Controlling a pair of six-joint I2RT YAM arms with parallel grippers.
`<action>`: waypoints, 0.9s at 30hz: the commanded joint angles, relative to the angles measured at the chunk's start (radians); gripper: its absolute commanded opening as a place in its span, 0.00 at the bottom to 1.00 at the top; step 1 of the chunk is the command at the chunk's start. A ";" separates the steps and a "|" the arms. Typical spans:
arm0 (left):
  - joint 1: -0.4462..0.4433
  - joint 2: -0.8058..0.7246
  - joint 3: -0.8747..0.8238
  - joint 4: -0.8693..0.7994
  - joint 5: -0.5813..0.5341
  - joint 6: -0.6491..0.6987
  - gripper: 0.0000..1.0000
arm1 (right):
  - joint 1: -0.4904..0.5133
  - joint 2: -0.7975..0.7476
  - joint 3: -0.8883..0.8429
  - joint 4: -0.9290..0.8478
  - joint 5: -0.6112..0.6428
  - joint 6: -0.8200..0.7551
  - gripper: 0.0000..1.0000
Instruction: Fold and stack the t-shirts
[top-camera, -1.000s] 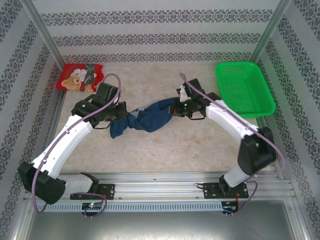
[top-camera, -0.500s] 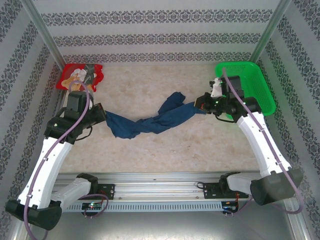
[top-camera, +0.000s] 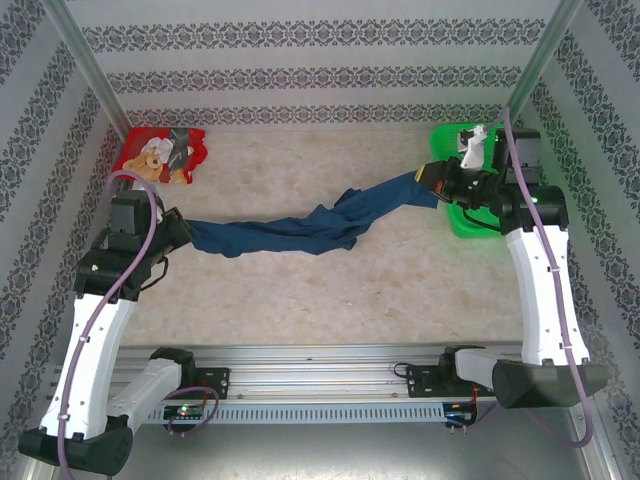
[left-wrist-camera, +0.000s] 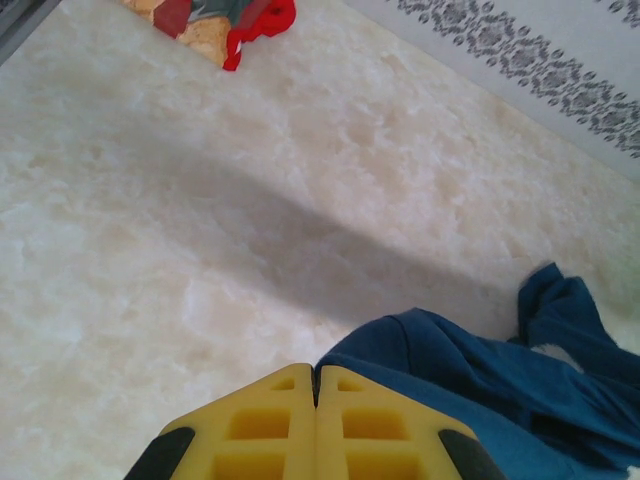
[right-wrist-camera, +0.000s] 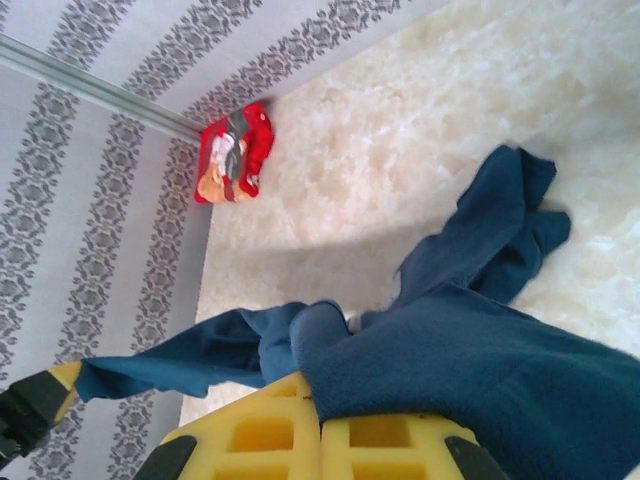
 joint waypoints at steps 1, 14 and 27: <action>0.018 -0.056 -0.043 0.093 -0.005 0.027 0.01 | -0.030 -0.018 -0.036 0.047 -0.073 0.044 0.00; 0.090 0.148 0.293 0.503 0.085 0.267 0.01 | -0.041 0.280 0.302 0.567 -0.247 0.517 0.00; 0.166 0.167 0.599 0.522 0.192 0.360 0.02 | -0.107 0.163 0.413 0.542 -0.387 0.668 0.02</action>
